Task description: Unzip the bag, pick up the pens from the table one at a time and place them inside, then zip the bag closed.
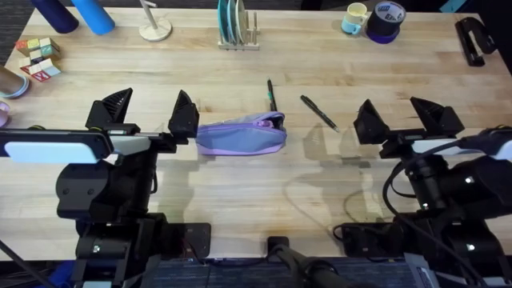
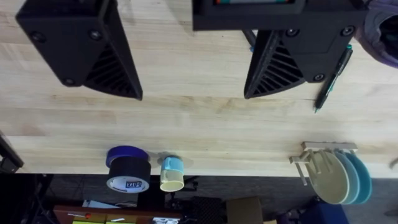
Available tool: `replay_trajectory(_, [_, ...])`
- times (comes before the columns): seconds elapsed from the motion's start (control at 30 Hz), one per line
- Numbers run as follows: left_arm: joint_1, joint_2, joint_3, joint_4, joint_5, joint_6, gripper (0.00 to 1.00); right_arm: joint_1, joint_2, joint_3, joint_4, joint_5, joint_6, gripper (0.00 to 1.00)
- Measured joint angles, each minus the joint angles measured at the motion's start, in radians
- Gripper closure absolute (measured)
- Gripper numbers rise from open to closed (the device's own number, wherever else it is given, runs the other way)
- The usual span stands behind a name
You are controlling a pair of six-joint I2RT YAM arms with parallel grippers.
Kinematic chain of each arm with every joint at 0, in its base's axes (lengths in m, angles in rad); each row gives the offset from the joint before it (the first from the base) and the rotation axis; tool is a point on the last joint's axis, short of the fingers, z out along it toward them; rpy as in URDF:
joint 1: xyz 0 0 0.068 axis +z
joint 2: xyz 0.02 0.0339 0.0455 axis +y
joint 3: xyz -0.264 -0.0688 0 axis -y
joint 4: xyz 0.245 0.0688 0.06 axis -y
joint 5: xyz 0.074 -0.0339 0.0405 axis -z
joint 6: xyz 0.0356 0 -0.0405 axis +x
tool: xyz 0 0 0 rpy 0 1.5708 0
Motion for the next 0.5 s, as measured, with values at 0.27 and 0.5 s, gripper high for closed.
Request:
replay_trajectory(0.27, [0.000,0.000,0.000,-0.001,0.000,0.003,0.005,0.000,0.000,0.000,-0.007,0.000,0.000,0.005])
replay_trajectory(0.5, [0.000,0.000,0.001,-0.004,0.025,0.007,0.008,0.000,0.000,0.001,-0.006,-0.023,-0.004,0.005])
